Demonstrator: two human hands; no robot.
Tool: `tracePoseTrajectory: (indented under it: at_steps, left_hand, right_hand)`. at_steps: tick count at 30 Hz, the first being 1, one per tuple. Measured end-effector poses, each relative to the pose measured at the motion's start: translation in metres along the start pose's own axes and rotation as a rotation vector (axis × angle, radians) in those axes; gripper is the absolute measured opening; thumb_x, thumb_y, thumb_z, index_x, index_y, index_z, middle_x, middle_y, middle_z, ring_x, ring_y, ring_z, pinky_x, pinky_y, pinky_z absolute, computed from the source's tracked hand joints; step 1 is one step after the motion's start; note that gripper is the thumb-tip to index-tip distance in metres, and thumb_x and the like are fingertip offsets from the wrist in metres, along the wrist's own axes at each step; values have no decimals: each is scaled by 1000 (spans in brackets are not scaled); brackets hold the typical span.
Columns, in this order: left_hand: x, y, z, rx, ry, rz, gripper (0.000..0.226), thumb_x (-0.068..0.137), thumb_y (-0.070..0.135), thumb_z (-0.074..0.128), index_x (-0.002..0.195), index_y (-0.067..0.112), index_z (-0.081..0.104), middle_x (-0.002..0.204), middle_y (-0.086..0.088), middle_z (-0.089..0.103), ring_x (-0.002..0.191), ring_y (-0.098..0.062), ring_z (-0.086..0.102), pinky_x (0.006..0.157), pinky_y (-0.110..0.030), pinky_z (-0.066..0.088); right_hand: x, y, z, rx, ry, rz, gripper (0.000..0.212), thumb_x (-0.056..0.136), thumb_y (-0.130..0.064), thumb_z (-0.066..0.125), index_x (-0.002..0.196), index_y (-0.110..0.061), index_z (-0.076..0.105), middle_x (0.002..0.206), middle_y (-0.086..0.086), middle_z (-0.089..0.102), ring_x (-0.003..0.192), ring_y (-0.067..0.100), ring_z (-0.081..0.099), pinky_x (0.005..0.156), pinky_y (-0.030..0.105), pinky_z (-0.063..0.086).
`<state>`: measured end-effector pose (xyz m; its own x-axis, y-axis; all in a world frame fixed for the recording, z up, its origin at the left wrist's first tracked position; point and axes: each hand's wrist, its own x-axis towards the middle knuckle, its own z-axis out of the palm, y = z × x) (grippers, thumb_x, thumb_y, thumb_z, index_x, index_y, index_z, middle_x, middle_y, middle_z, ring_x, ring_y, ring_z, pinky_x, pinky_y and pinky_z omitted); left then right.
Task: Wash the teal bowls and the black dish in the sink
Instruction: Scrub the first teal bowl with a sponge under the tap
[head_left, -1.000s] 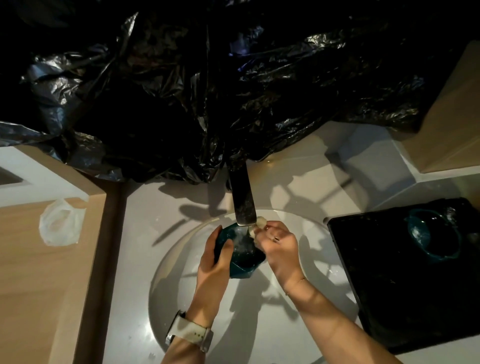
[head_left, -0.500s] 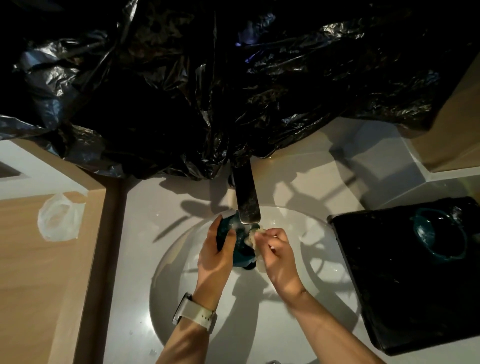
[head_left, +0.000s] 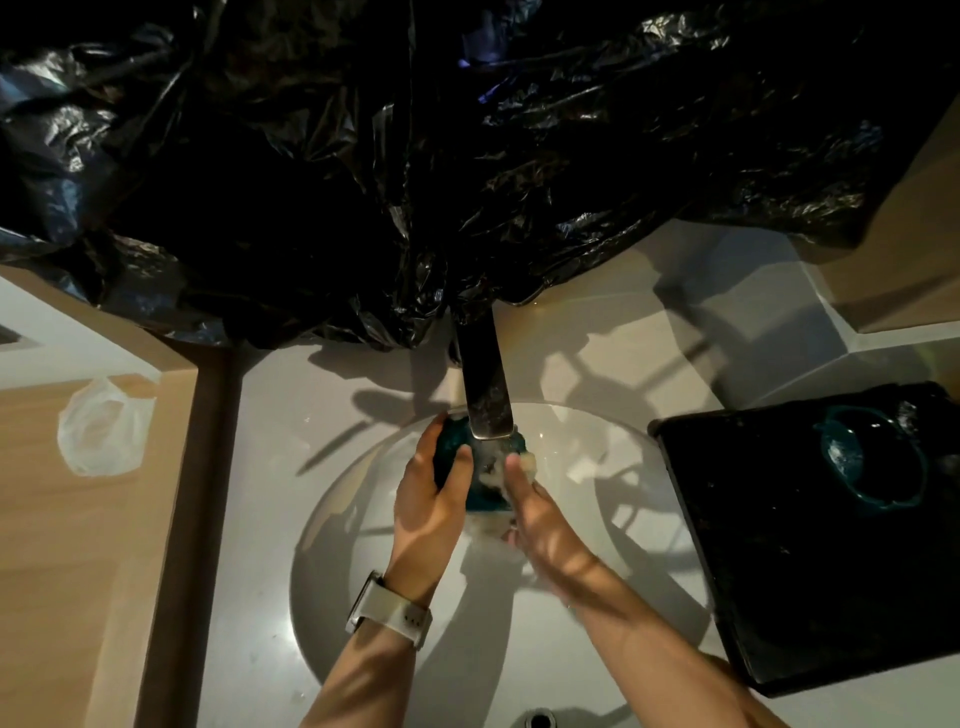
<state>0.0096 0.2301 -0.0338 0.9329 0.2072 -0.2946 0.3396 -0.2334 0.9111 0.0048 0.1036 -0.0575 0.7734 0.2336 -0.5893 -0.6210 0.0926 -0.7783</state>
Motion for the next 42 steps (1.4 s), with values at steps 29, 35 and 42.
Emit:
tracePoseTrajectory:
  at_steps: [29, 35, 42]
  left_hand:
    - [23, 4, -15, -200, -329, -332, 19, 97, 29, 61, 110, 15, 57, 110, -15, 66, 106, -36, 64, 93, -52, 54]
    - [20, -1, 10, -225, -185, -285, 27, 102, 29, 48, 117, 12, 63, 115, -16, 69, 108, -31, 64, 98, -41, 50]
    - [-5, -17, 25, -256, 19, -182, 27, 102, 42, 47, 113, 22, 61, 107, 2, 70, 102, -16, 67, 88, -31, 54]
  right_hand:
    - [18, -27, -26, -329, -46, 7, 51, 96, -56, 36, 129, -21, 55, 124, 1, 64, 117, 12, 57, 108, 30, 39]
    - [0, -2, -9, -67, 232, -54, 43, 100, -46, 36, 124, -15, 55, 114, 3, 66, 91, 7, 66, 74, 14, 52]
    - [4, -7, -6, 22, 205, -29, 52, 101, -48, 31, 118, -11, 63, 105, 13, 72, 91, 24, 71, 60, 25, 57]
